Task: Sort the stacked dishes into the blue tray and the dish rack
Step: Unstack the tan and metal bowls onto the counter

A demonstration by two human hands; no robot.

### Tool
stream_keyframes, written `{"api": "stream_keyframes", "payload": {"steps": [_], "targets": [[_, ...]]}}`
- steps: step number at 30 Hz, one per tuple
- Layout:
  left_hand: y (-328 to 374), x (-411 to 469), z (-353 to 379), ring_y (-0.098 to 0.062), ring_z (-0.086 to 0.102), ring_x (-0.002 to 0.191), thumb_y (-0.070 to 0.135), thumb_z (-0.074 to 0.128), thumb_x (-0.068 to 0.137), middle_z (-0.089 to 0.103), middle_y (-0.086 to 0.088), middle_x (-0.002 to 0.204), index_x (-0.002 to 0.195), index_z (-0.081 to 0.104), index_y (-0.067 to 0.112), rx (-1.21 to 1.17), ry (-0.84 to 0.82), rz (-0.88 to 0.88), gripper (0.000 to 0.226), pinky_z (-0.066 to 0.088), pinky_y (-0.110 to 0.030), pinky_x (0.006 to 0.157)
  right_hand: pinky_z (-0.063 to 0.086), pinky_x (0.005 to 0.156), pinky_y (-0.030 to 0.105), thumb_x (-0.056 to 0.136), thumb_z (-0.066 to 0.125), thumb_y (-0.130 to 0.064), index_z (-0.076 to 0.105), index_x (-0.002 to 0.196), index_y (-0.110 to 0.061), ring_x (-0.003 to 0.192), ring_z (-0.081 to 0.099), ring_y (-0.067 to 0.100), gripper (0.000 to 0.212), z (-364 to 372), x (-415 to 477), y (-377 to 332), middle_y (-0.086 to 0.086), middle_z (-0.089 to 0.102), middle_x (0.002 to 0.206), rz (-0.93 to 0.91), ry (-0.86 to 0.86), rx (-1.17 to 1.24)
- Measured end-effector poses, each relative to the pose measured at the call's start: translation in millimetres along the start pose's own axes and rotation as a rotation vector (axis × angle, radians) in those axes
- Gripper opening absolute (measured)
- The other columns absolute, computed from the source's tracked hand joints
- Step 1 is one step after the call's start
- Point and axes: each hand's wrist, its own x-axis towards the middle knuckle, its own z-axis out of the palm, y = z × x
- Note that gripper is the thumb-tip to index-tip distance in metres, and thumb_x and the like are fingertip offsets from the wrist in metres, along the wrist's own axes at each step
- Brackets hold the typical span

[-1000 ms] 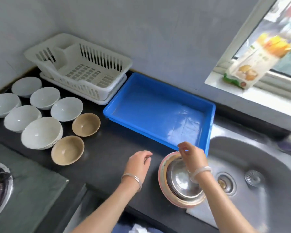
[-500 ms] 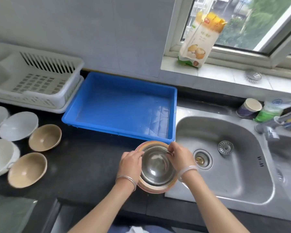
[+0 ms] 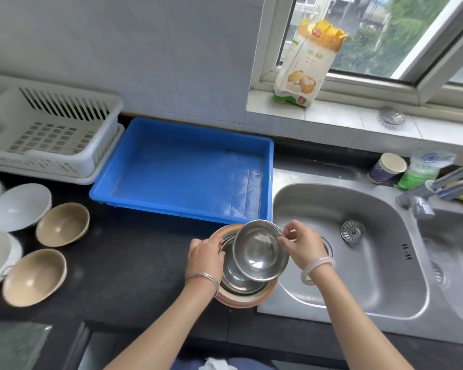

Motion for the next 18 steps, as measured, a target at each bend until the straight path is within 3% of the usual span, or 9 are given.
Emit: {"api": "stream_keyframes", "payload": {"steps": [3,8,14,18], "targets": [[3,3,-1,-0.018,0.050,0.103,0.023,0.059,0.087,0.065,0.003,0.098,0.103,0.064,0.022,-0.008,-0.029,-0.025,0.016,0.042,-0.027,0.084,0.041,0.061,0.026,0.076,0.069,-0.019,0.048,0.065,-0.023,0.069,0.062,0.024,0.025,1,-2,2,0.001,0.066,0.073,0.014,0.012,0.022],[6,6,-6,-0.015,0.055,0.081,0.017,0.057,0.088,0.057,0.002,0.093,0.090,0.060,0.020,-0.061,-0.033,-0.044,0.005,0.044,-0.024,0.068,0.046,0.061,0.027,0.076,0.070,-0.021,0.050,0.066,-0.022,0.065,0.062,0.023,0.022,-4,-2,3,0.000,0.068,0.073,0.034,0.020,0.049],[8,5,-14,-0.019,0.060,0.079,0.011,0.055,0.087,0.063,-0.001,0.085,0.084,0.058,0.014,-0.227,-0.068,-0.093,0.006,0.045,-0.022,0.063,0.057,0.067,0.038,0.076,0.070,-0.015,0.055,0.067,-0.018,0.064,0.065,0.027,0.018,-16,-2,-5,0.006,0.070,0.073,0.012,0.024,0.127],[1,6,-30,-0.012,0.059,0.073,0.009,0.056,0.086,0.064,0.001,0.079,0.078,0.059,0.014,-0.358,0.010,-0.124,0.009,0.040,-0.013,0.055,0.057,0.059,0.032,0.075,0.072,-0.012,0.062,0.071,-0.021,0.061,0.064,0.018,0.013,-24,1,-17,-0.002,0.068,0.068,-0.037,0.036,0.185]]}}
